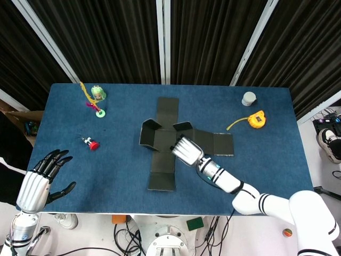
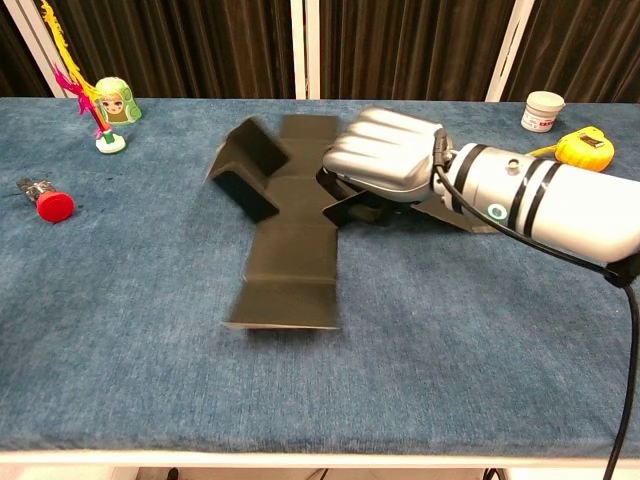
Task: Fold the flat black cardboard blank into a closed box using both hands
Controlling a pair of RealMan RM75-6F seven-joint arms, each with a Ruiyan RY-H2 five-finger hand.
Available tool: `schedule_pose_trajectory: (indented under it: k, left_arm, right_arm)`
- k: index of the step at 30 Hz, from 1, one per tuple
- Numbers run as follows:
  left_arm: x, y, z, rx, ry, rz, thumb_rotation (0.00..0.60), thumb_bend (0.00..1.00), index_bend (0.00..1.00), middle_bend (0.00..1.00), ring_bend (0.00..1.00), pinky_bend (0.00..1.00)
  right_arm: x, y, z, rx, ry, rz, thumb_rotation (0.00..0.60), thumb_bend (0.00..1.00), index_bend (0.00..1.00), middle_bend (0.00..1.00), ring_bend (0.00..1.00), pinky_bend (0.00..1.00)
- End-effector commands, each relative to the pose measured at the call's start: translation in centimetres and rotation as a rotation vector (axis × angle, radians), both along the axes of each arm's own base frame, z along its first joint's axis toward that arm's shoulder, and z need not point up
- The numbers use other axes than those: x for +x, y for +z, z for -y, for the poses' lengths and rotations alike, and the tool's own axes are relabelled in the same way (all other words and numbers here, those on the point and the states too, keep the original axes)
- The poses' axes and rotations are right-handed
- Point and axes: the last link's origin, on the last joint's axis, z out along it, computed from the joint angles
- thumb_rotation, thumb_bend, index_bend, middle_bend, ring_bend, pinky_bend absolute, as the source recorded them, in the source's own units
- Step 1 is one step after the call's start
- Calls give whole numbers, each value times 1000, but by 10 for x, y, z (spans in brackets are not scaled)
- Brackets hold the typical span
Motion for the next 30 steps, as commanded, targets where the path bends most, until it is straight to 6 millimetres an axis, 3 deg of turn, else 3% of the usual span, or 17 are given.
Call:
schedule_pose_trajectory:
  k: [1,5,7,8,11,13,17,23,30]
  left_arm:
    - [0,-1,-1,-2,-4,2,600,138,231,171,134,349]
    - [1,-2,-2,-6,-11,1,600,138,231,171,134,349]
    - [1,-2,-2,-8,-12,0,600,137,232,171,134,349]
    - [1,-2,-2,-9,-12,-2,600,137,232,171,134,349]
    - [0,-3,-2,-22,-7,-9,600,138,232,171,134,349]
    - [0,-4,-2,-31,-7,-22,600,137,232,170,134,349]
    - [-2,-6,-5,-35,-5,-63,600,138,232,170,134,349]
    - [-2,-8,-10,-55,-1,-95,600,138,231,167,134,349]
    - [1,-16,-21,-123,3,-210,600,137,231,164,134,341]
  right_arm:
    - [-8,12,-6,-32,-42,-1,600,504,702,688,550,525]
    - [-13,15,-9,-25,-63,-21,600,494,676,653,550,518]
    - [-18,17,-9,-28,-66,-31,600,440,607,586,533,505]
    - [-20,18,-10,-30,-73,-32,600,385,524,521,511,494]
    - [-28,27,-15,-45,-128,5,600,177,119,207,425,500]
    - [-34,37,-22,-59,-188,42,600,120,9,93,413,562]
    - [-45,68,-34,-103,-296,131,600,70,0,82,430,616]
    - [-78,103,-27,-128,-550,201,600,65,0,175,669,984]
    - [-95,97,2,-27,-814,143,600,68,0,99,699,1000]
